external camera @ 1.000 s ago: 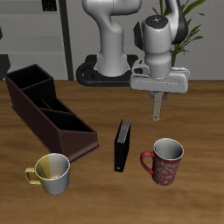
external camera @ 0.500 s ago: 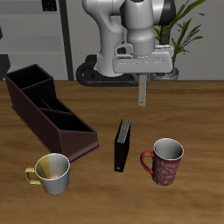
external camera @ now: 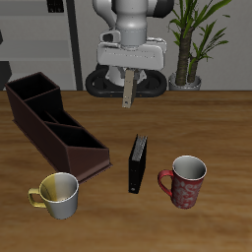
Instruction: Place the yellow book into the right desk caddy's right compartment
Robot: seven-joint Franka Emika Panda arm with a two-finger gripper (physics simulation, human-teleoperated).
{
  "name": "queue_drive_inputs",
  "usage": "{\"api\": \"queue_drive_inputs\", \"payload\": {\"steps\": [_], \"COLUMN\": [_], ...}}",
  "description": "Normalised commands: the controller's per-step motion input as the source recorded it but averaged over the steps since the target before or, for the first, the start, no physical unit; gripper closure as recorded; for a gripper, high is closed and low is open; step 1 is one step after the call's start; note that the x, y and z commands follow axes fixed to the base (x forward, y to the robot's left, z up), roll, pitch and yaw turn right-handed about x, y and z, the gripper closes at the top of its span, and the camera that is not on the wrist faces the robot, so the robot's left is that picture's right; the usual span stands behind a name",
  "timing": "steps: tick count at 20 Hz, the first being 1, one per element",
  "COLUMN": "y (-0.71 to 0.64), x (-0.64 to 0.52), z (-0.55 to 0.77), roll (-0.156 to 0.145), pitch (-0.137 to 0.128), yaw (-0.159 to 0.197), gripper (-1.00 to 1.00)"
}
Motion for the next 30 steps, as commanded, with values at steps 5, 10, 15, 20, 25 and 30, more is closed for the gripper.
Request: {"api": "queue_drive_inputs", "payload": {"steps": [5, 10, 15, 20, 25, 30], "y": [-0.89, -0.91, -0.65, -0.33, -0.48, -0.36], "x": [-0.09, -0.11, -0.07, -0.08, -0.26, -0.29], "z": [0.31, 0.26, 0.16, 0.04, 0.11, 0.06], "roll": [-0.050, -0.103, -0.100, -0.046, -0.088, -0.071], "pitch": [-0.038, -0.026, -0.025, 0.003, -0.027, -0.037], "yaw": [-0.028, -0.063, -0.045, -0.034, -0.033, 0.007], "gripper": [1.00, 1.00, 1.00, 1.00, 1.00, 1.00]}}
